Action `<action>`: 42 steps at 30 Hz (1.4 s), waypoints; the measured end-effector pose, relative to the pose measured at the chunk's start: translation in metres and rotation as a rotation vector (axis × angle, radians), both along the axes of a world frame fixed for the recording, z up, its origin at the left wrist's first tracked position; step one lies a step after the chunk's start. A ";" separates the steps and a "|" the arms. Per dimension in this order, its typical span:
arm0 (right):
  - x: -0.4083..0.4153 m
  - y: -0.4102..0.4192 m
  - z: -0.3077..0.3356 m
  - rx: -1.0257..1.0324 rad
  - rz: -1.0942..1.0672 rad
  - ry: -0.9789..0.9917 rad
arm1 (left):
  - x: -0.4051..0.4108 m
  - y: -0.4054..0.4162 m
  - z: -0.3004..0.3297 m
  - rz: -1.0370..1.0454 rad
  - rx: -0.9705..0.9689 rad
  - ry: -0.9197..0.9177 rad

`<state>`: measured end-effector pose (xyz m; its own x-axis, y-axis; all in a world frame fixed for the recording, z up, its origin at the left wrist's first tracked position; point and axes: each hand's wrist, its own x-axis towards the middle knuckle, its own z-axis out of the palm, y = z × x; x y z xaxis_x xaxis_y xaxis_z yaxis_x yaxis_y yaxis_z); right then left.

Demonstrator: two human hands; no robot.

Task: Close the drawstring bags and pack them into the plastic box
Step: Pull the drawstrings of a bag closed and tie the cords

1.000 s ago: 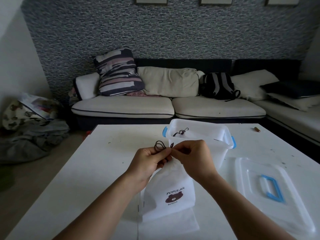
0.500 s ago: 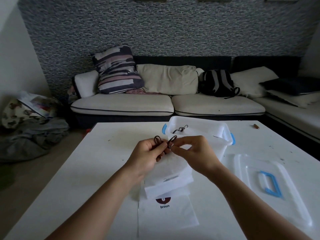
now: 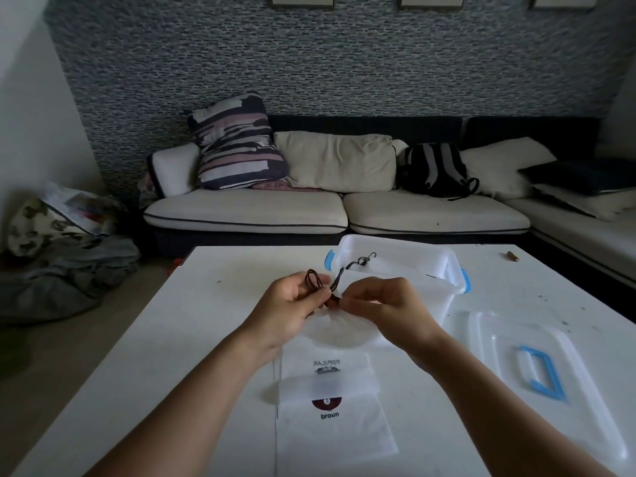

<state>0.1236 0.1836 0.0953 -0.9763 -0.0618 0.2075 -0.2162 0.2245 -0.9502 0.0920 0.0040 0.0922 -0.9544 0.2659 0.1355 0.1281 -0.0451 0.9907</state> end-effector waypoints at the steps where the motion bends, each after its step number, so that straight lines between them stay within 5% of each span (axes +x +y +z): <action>1: 0.000 0.001 0.000 -0.008 0.016 -0.003 | -0.001 -0.001 -0.001 -0.004 0.010 -0.024; 16: 0.000 0.006 0.001 -0.288 0.231 -0.215 | -0.001 -0.001 0.000 -0.021 -0.015 -0.005; 22: -0.002 0.001 0.000 -0.341 0.149 -0.220 | 0.004 0.002 0.001 0.014 -0.017 0.026; 29: -0.002 -0.004 -0.004 -0.288 0.045 -0.120 | 0.004 0.004 -0.001 0.056 -0.028 0.104; 42: -0.003 0.008 -0.002 -0.247 0.214 -0.146 | 0.004 0.003 -0.002 0.087 -0.042 0.212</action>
<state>0.1205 0.1916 0.0929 -0.9670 -0.2336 0.1015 -0.0918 -0.0519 -0.9944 0.0962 0.0067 0.0901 -0.9253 0.1932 0.3262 0.3355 0.0164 0.9419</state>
